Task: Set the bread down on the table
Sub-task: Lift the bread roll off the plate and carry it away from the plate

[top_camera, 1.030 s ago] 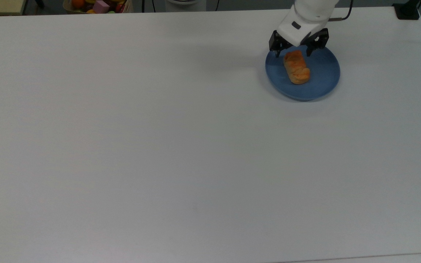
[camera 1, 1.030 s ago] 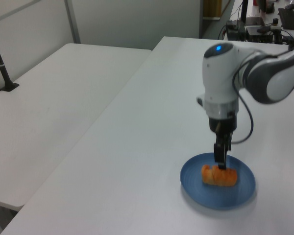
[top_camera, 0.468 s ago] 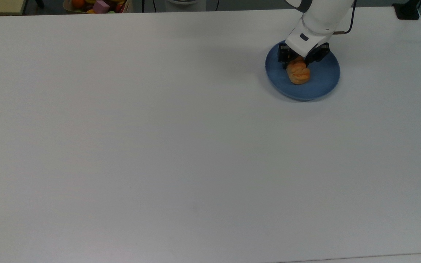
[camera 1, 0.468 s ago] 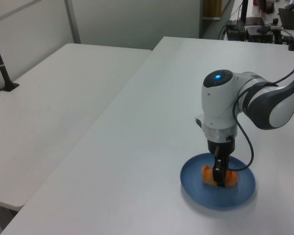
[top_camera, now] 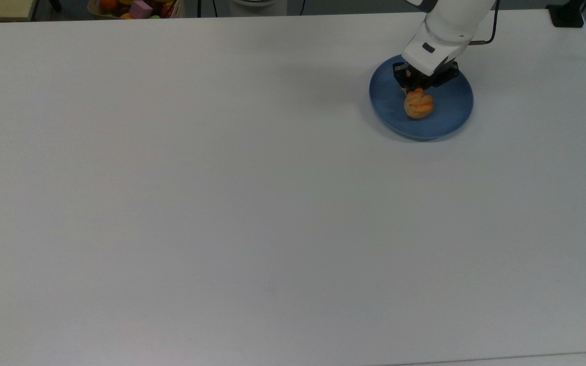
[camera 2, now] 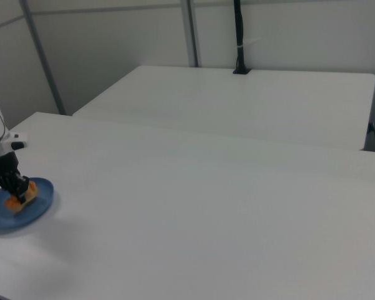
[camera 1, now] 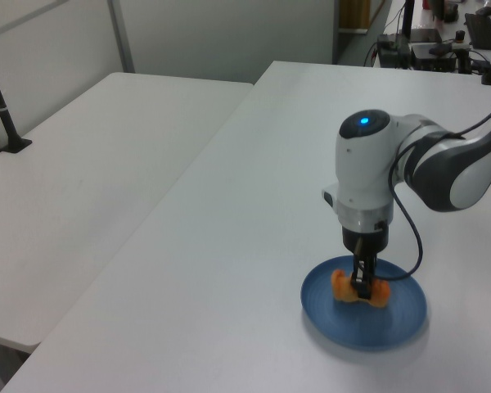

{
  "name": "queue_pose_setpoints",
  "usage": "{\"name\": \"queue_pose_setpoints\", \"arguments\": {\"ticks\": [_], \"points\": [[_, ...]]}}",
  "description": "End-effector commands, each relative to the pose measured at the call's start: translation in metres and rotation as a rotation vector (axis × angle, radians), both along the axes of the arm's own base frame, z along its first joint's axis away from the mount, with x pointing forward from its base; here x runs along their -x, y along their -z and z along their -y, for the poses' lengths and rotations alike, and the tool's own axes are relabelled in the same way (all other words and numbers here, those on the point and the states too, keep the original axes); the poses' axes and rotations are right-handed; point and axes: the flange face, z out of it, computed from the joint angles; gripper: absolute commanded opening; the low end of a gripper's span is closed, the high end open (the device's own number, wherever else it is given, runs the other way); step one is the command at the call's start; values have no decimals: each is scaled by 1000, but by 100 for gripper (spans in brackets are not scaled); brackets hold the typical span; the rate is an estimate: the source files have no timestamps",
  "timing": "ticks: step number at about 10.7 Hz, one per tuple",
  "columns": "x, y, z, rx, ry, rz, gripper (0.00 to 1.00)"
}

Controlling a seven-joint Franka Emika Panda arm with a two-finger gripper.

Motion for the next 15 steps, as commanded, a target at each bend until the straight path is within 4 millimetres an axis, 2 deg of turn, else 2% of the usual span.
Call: {"name": "queue_pose_setpoints", "arguments": {"ticks": [1,3,4,5,7,8,9,11,13,14,15], "points": [[-19,-75,32,66,-4,-1,1],[-49,-129,75,36,1,-44,2],[-64,-152,107,23,-2,-67,2],[-77,-169,141,25,-12,-84,2],[-96,-191,224,21,-26,-108,2],[-103,-195,266,19,-29,-119,2],[-107,-197,306,18,-38,-128,2],[-109,-184,376,13,-47,-154,2],[-101,-170,431,-1,-61,-177,2],[-96,-152,454,-7,-66,-182,2],[-98,-131,468,0,-61,-142,2]]}}
